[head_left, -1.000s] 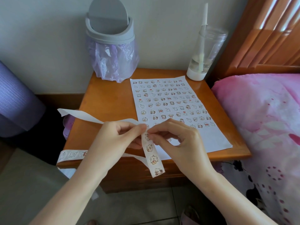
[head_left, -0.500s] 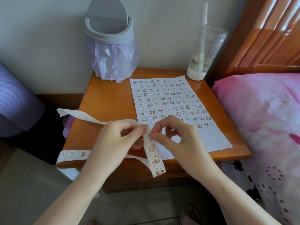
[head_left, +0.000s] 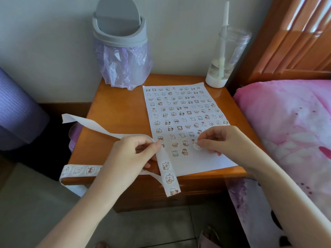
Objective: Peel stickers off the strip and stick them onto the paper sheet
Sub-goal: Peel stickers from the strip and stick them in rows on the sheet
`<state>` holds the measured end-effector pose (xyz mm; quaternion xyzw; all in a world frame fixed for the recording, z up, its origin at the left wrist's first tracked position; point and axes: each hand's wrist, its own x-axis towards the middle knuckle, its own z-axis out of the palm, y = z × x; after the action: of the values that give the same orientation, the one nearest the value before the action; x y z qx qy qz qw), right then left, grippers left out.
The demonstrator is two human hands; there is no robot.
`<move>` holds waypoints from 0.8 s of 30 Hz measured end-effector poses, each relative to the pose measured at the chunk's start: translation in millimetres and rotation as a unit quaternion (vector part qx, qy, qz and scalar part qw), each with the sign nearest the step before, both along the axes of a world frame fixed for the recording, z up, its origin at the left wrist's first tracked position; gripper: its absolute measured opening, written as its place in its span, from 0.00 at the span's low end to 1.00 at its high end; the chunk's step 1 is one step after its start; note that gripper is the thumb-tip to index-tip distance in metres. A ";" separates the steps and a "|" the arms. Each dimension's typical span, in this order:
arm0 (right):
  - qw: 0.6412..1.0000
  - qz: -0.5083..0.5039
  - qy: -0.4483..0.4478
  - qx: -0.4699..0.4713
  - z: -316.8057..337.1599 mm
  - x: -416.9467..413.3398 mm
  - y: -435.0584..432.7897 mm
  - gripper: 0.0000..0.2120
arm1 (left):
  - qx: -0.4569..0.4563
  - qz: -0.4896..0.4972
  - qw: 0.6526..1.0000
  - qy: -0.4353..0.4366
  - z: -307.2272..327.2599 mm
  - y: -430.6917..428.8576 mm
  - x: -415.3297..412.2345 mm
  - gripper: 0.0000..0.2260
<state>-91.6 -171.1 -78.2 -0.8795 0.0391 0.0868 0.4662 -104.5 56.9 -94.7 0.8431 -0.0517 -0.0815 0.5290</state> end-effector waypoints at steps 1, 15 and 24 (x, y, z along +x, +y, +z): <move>1.000 0.002 0.002 0.000 -0.4 0.2 0.2 0.02 | 0.002 0.000 1.000 0.000 -0.6 0.4 0.3 0.07; 1.000 -0.010 0.005 -0.007 -2.4 -2.1 6.8 0.02 | 0.014 0.000 1.000 -0.008 -2.2 1.0 1.6 0.07; 0.999 -0.021 -0.020 -0.016 -5.0 -4.7 11.5 0.02 | 0.020 0.001 1.000 -0.004 -3.4 2.0 1.7 0.07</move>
<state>-96.2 -159.5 -83.2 -0.8874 0.0496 0.0588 0.4545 -102.7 59.0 -98.0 0.8540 -0.0515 -0.0786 0.5117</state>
